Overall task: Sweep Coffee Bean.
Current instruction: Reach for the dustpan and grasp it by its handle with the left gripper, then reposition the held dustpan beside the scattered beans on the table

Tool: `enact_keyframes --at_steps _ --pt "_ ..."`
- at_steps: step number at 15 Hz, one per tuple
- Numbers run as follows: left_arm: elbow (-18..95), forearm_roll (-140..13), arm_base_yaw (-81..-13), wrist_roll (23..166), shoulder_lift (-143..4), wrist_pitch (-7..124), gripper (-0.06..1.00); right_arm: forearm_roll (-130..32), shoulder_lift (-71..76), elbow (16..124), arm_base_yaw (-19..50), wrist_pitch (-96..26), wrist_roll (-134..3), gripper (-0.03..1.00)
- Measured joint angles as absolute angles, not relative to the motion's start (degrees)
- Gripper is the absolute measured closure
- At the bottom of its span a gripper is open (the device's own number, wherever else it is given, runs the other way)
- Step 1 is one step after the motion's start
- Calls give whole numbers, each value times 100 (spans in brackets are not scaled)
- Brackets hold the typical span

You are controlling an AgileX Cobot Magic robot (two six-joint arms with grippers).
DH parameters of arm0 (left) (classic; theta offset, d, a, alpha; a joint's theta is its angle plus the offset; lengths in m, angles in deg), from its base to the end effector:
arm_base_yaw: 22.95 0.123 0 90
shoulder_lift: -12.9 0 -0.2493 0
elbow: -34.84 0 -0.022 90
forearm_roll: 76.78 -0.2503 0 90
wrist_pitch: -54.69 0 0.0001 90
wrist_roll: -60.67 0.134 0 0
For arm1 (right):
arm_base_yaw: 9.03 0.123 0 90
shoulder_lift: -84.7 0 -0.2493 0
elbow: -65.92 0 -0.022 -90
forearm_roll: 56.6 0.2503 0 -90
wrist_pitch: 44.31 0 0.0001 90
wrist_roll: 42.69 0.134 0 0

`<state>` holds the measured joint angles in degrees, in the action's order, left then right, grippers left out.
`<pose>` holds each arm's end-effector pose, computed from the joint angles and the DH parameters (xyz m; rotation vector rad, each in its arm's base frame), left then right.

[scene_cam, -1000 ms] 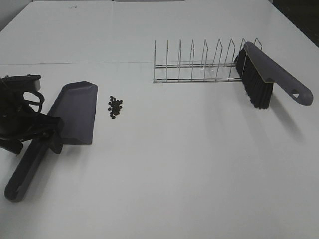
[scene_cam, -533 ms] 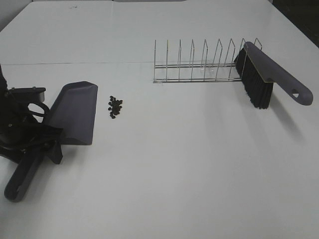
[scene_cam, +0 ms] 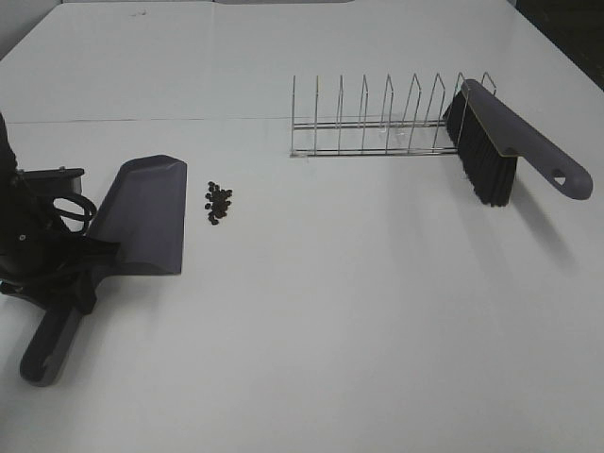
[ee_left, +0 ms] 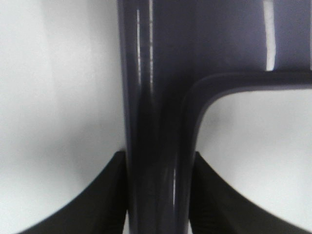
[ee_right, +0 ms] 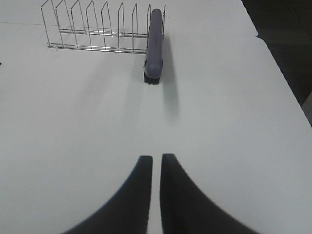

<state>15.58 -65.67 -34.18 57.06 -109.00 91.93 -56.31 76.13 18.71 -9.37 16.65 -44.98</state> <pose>0.3017 -0.0758 0.0205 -0.0311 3.1235 -0.1907 0.0677 0.0002 0.2587 -0.0349 2.0373 -0.0228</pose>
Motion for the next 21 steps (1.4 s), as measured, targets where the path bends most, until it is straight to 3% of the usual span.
enact_keyframes --at_steps 10,21 --pt "1524 -6784 -3418 5391 -9691 9319 63 -5631 7613 1871 -937 1665 -4498 97" --pt "1524 -6790 -3418 5379 -9691 9342 63 -5614 7613 1871 -937 1665 -4498 97"
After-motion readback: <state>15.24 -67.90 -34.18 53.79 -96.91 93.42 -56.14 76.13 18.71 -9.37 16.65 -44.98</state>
